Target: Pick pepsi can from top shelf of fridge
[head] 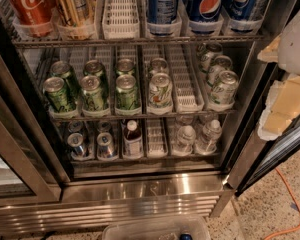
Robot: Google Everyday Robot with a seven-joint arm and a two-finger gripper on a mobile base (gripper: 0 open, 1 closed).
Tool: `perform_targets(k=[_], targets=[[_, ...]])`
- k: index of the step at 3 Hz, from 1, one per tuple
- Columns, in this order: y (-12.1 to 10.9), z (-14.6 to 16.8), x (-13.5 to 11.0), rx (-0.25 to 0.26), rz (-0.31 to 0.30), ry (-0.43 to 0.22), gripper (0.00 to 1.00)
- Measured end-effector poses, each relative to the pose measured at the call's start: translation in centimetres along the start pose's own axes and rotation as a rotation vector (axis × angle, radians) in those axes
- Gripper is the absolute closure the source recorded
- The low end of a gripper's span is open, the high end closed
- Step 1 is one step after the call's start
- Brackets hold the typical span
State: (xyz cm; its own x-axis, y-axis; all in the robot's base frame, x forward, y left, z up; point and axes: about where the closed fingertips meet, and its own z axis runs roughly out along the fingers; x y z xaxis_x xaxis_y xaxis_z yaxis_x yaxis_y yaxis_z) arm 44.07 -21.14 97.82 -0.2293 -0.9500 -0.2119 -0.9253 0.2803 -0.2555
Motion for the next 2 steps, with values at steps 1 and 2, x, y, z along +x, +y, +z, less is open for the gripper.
perform_targets(k=[1, 2], targets=[[0.0, 0.0, 0.0, 0.0, 0.0, 0.0, 0.0], [-0.12, -0.1, -0.13, 0.023, 0.019, -0.016, 0.0]])
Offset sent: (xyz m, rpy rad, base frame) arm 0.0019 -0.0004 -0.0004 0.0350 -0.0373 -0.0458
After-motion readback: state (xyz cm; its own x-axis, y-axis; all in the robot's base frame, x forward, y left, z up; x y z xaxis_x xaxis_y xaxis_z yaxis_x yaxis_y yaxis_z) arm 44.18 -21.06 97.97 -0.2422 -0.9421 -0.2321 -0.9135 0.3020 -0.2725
